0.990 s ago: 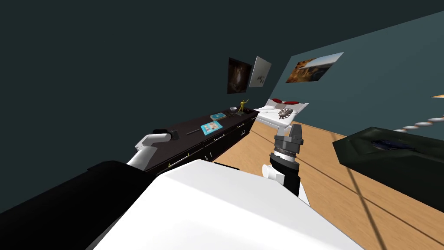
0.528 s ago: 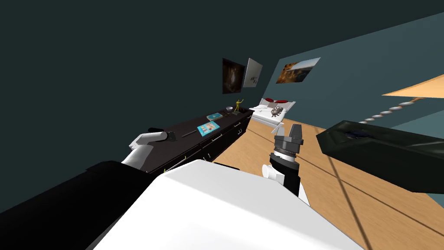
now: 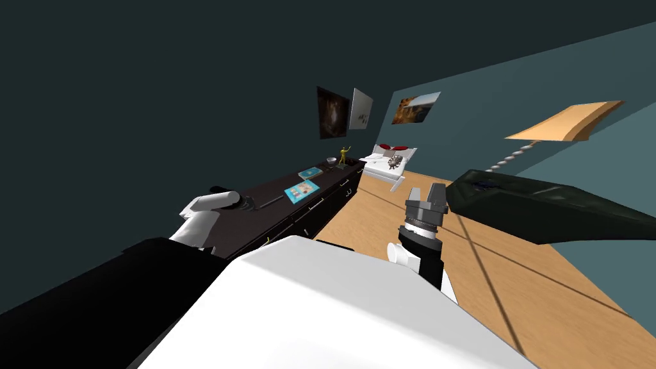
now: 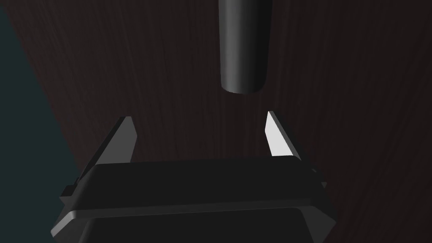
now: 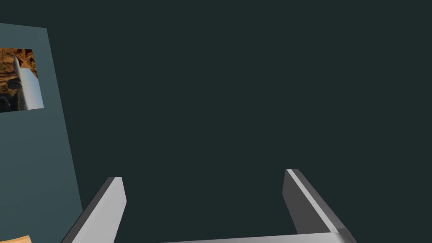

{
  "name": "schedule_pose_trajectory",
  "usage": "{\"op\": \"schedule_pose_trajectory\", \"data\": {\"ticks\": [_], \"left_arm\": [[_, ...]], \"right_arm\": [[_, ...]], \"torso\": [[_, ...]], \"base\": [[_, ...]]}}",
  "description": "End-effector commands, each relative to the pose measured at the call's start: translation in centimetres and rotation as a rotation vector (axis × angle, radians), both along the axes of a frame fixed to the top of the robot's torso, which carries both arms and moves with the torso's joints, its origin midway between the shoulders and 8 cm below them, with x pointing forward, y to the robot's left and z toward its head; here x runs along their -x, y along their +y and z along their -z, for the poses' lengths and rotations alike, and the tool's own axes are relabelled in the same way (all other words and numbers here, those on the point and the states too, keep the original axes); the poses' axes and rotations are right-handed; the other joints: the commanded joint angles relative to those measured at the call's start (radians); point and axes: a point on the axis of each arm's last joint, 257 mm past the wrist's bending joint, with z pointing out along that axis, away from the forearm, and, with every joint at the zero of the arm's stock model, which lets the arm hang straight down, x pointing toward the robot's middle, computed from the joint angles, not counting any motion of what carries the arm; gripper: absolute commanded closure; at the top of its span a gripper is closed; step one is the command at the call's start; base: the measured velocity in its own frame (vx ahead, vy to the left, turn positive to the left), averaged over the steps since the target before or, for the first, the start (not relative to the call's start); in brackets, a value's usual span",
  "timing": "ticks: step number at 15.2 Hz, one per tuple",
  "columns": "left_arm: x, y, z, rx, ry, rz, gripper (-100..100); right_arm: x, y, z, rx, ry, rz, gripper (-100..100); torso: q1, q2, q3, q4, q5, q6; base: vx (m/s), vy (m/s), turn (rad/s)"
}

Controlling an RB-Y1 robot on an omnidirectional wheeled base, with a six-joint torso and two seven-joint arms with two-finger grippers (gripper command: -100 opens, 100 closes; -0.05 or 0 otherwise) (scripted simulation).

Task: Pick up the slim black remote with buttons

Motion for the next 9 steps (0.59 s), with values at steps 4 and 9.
{"op": "schedule_pose_trajectory", "data": {"ticks": [4, 9], "left_arm": [[2.0, -0.5, 0.6, 0.096, 0.048, -0.053, -100], [4.1, -1.2, 1.2, 0.217, 0.086, -0.119, -100]], "right_arm": [[0.0, 0.0, 0.0, 0.0, 0.0, 0.0, 0], [0.0, 0.0, 0.0, 0.0, 0.0, 0.0, 0]], "torso": [[0.0, 0.0, 0.0, 0.0, 0.0, 0.0], [0.0, 0.0, 0.0, 0.0, 0.0, 0.0]], "base": [[-0.003, 0.025, -0.151], [0.0, 0.028, -0.183]]}}
